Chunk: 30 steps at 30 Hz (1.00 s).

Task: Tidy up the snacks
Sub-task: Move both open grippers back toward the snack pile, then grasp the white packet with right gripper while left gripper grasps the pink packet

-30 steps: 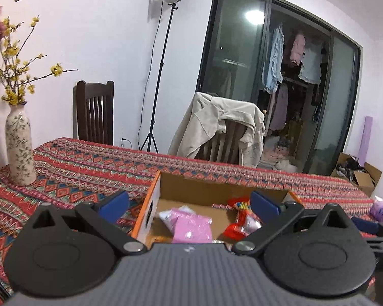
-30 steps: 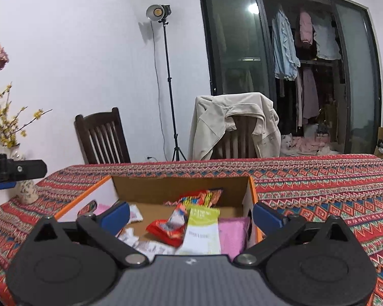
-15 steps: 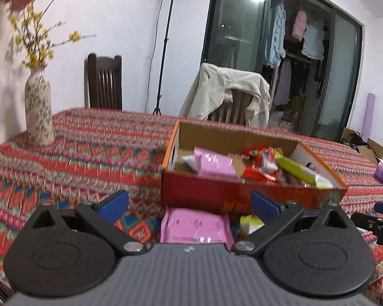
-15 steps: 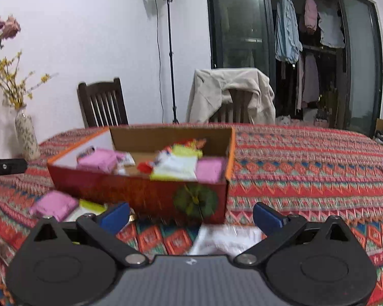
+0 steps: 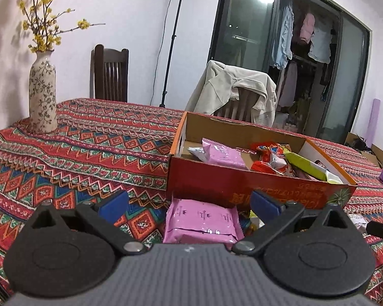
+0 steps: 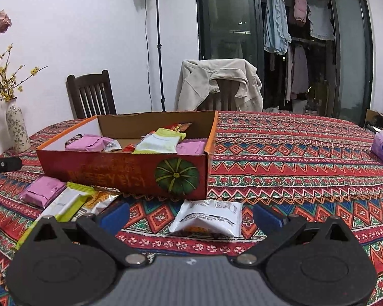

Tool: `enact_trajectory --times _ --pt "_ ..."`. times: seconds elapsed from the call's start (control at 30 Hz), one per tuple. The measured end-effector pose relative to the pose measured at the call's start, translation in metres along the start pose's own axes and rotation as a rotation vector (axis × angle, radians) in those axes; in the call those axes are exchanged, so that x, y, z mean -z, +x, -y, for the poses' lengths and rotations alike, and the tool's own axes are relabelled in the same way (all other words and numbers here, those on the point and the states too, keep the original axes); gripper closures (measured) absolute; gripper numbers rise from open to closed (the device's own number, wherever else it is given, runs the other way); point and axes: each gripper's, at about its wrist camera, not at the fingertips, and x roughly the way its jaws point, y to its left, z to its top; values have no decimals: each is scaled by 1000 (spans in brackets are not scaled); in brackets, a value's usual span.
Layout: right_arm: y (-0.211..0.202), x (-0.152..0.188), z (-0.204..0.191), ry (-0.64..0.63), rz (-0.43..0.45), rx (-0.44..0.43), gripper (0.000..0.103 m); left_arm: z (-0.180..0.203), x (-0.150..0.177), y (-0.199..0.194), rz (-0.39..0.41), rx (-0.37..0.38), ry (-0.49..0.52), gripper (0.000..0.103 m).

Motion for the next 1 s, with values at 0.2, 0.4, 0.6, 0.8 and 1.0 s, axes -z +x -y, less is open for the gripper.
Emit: enact_trajectory --times 0.2,0.4,0.6,0.8,1.0 --pt "-1 0 4 6 5 -29 0 -5 5 4 -4 -3 -14 0" --pt "3 0 9 3 -6 0 0 -9 6 5 -9 1 -36 0" --pt "9 2 14 -8 -38 19 0 -14 6 10 -29 -3 -66 0" --pt "27 -4 10 -50 -83 29 0 -17 7 12 -43 4 -85 0" --pt "62 -10 11 -23 -172 71 0 -19 6 12 -45 9 -96 0"
